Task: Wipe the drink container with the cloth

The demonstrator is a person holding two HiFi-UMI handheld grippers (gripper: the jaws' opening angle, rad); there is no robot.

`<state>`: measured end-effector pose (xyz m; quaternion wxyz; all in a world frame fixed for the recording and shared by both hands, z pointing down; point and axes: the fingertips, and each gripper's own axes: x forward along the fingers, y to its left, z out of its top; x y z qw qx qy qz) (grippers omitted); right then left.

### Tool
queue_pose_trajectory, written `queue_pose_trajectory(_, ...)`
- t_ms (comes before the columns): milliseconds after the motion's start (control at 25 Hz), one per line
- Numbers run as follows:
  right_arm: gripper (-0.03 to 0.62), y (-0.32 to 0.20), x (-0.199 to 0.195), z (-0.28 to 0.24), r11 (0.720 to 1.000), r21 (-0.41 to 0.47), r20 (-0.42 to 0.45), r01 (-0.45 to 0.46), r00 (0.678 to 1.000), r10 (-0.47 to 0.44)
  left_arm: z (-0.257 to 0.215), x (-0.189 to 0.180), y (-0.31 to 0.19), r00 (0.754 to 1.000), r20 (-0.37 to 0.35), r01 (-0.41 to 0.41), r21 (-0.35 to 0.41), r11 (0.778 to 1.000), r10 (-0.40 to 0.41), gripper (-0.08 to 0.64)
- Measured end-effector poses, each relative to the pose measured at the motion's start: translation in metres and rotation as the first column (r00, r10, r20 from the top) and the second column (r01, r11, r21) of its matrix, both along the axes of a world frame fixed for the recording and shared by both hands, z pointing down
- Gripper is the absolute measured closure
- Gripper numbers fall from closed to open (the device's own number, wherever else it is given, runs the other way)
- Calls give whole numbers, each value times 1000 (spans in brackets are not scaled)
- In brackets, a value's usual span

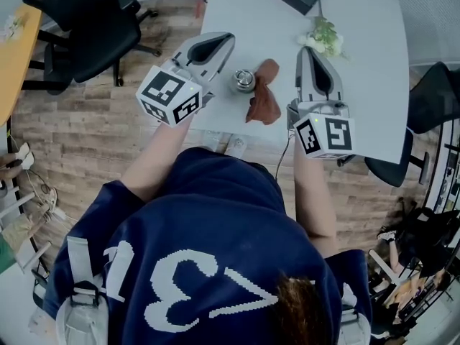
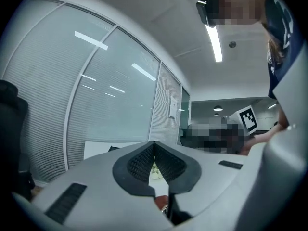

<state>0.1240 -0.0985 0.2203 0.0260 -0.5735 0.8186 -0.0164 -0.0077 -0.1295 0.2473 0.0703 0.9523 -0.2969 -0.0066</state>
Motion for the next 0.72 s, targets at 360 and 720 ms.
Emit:
queue_pose_trajectory(360, 568, 9, 2, -32, 998, 50, 28, -24, 999, 23, -25, -17, 0, 997, -8, 79, 61, 995, -79, 543)
queue_pose_trajectory(720, 568, 13, 2, -43, 996, 77, 38, -35, 999, 33, -23, -22, 2, 996, -20, 88, 47, 995, -87, 543)
